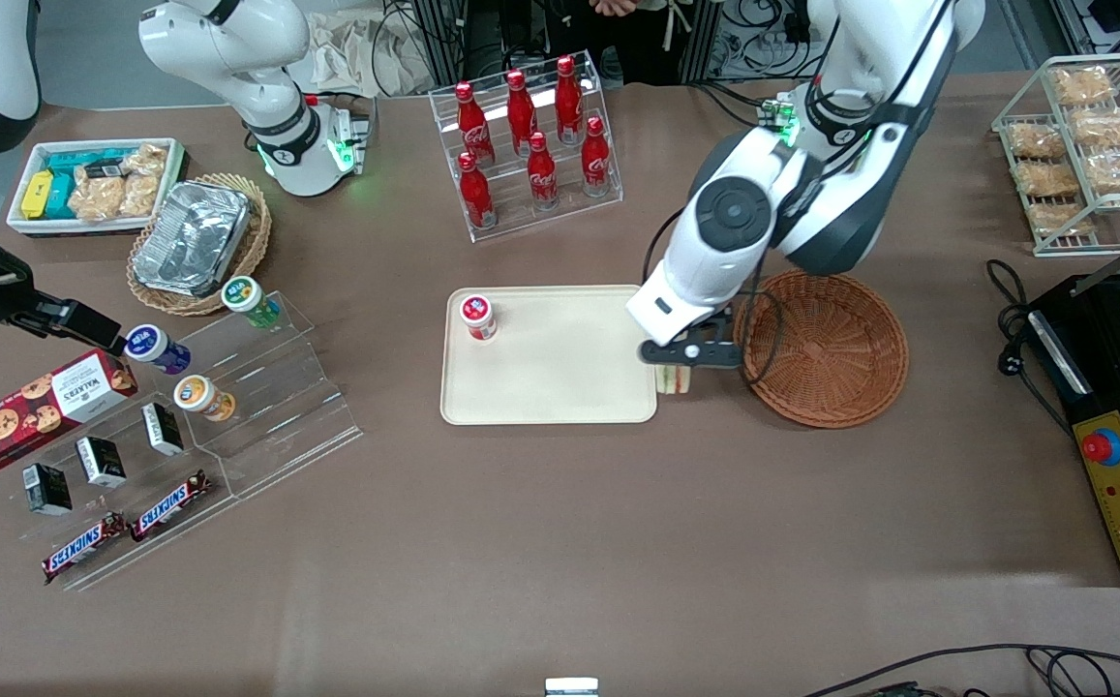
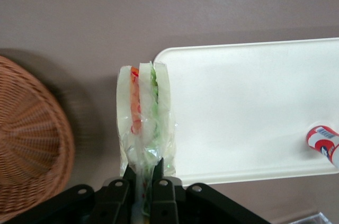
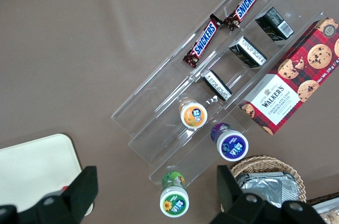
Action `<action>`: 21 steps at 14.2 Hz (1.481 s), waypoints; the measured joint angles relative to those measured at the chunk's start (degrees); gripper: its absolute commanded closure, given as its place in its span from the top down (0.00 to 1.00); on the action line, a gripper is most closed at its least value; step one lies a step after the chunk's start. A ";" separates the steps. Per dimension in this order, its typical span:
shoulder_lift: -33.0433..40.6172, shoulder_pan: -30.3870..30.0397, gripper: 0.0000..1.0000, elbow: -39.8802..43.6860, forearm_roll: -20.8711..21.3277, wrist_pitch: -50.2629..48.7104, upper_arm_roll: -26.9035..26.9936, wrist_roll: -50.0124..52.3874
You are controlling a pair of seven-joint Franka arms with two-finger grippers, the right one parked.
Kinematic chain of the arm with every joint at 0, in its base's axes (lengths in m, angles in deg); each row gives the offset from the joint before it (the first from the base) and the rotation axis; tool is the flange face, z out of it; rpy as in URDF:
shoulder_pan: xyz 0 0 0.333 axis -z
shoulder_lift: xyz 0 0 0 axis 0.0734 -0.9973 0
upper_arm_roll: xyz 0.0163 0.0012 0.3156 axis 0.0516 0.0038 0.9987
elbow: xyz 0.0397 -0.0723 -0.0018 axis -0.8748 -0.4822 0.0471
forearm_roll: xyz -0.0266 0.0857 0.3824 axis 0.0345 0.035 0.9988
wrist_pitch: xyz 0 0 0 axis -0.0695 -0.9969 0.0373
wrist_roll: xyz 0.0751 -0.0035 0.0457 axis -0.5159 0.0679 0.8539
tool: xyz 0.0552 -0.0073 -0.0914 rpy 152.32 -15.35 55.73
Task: Place sandwich from basket to tray
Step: 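Carry the held sandwich over the cream tray with the left gripper, then lower the sandwich onto the tray and open the left gripper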
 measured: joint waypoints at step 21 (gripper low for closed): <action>-10.88 4.81 0.99 -4.73 8.75 16.86 0.90 6.89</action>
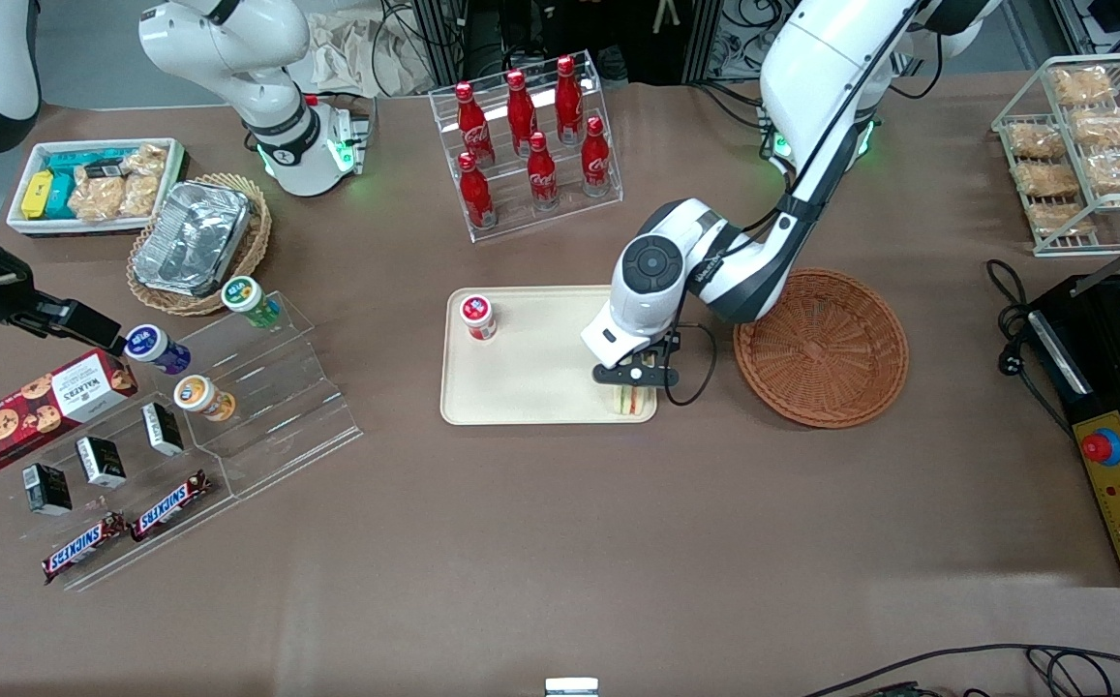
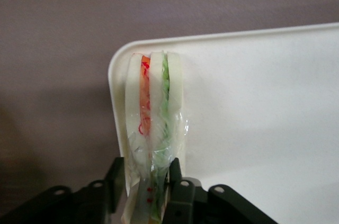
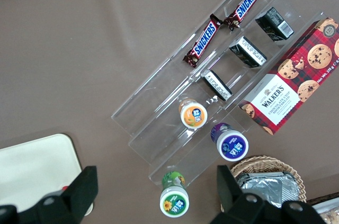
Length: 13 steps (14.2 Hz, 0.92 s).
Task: Place sandwich from basket to tray
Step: 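Lower the sandwich onto the tray and open the left gripper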
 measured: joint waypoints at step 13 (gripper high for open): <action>18.17 -11.92 0.99 2.34 1.23 -9.23 2.44 -5.58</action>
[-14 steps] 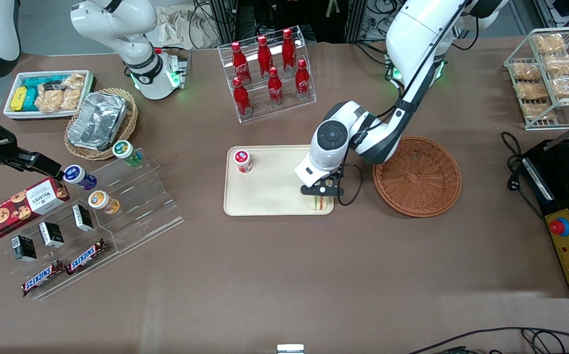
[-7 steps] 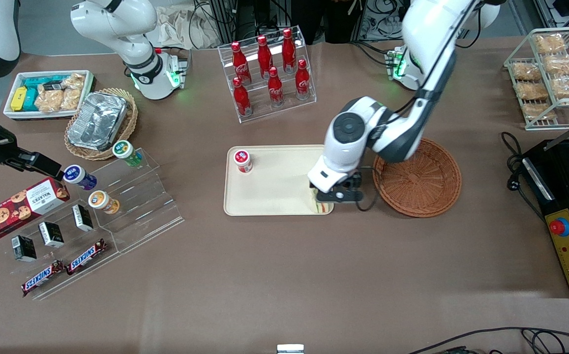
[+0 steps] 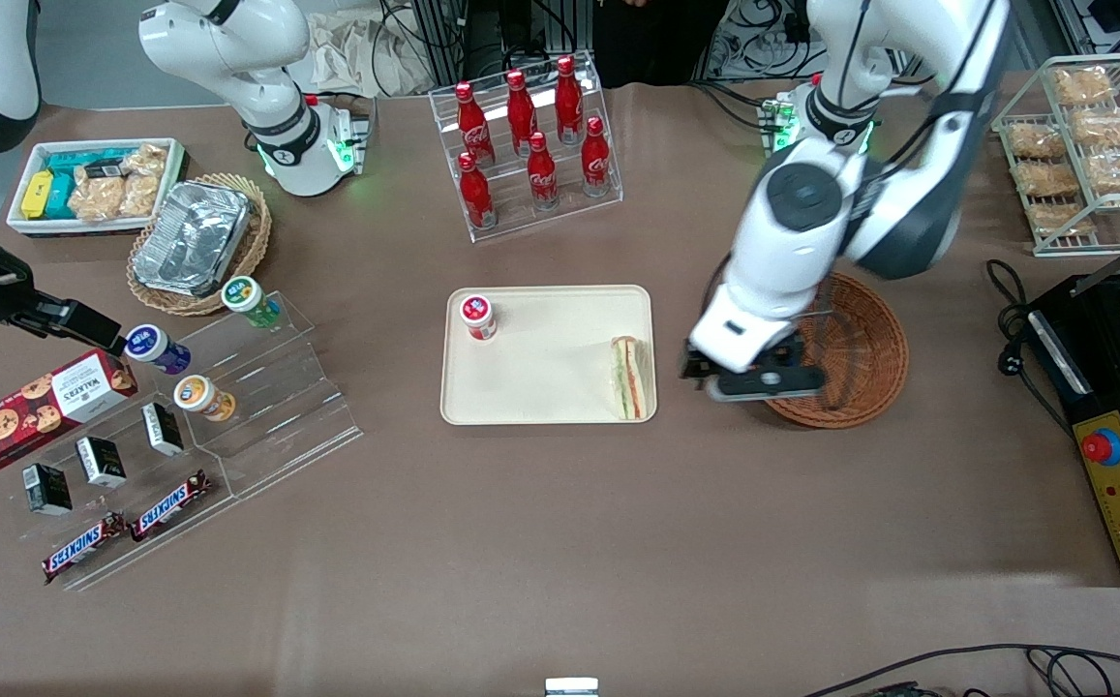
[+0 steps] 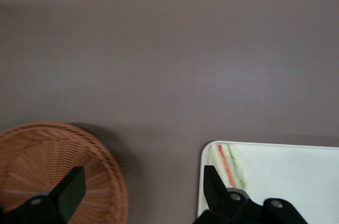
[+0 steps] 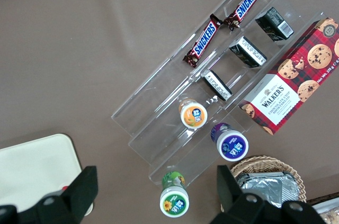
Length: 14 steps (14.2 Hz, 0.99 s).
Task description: Place sandwich from basket to tray
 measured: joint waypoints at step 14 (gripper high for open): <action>16.73 -14.60 0.99 1.21 -9.19 -26.19 5.55 -33.03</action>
